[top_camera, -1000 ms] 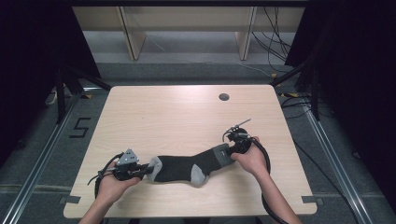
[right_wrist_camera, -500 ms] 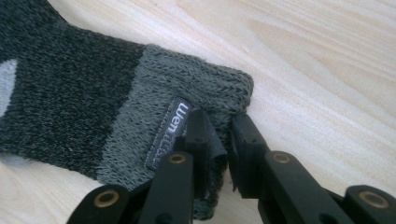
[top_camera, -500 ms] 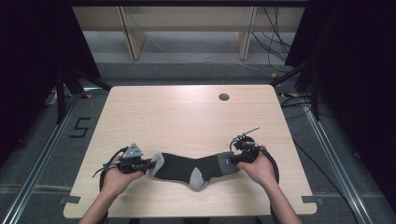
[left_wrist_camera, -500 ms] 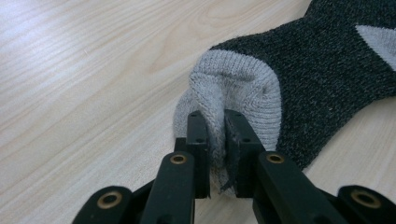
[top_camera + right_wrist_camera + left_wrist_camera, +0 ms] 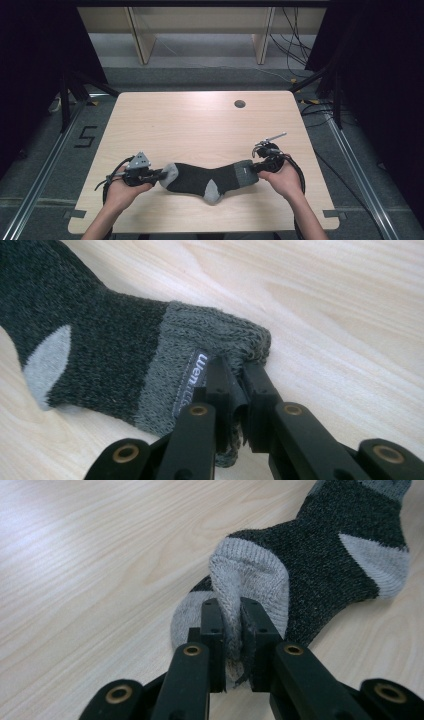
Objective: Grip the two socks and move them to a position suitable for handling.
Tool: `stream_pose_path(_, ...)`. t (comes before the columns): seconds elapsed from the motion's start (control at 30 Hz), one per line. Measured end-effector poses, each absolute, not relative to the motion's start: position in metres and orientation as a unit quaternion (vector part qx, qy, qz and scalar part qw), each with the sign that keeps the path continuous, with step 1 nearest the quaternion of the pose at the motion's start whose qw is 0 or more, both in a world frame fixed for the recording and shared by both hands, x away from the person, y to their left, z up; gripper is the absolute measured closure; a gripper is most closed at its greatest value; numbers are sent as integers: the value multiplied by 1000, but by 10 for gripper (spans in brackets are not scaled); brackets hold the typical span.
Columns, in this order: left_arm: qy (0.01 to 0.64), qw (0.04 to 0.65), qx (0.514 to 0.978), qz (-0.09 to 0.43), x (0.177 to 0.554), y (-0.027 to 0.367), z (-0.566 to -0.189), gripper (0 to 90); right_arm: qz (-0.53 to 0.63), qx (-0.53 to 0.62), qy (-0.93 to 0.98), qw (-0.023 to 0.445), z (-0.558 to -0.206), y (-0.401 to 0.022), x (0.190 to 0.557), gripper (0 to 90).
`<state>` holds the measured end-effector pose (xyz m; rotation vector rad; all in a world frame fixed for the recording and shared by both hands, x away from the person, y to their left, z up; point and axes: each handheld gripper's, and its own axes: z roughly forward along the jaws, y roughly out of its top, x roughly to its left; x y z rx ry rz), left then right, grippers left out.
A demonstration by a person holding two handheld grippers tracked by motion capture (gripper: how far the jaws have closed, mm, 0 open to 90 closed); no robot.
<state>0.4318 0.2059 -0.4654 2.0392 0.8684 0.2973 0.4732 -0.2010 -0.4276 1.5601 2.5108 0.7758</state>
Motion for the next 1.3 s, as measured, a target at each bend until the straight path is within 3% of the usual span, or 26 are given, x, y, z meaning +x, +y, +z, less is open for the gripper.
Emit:
stream_pose_path(0.47,336,459,816,104,427,199,-452,814,268,507,818,37,-409,-213,473,843)
stream_pose_path(0.9,367,421,825,91,440,202,-480,798,220,518,825,47,-443,-205,494,791)
stream_pose_path(0.97,365,417,827,92,440,204,-481,769,216,518,826,57,-447,-204,496,747)
stream_pose_path(1.07,369,419,823,109,439,205,-478,562,216,521,821,85,-447,-203,496,594)
stream_pose_path(1.1,392,441,799,118,437,207,-472,514,218,515,823,97,-446,-204,496,578)
stream_pose_path(1.23,381,467,785,141,430,212,-454,518,244,514,814,112,-431,-206,489,538)
stream_pose_path(1.3,364,470,791,142,425,208,-446,572,250,496,822,125,-426,-209,488,622)
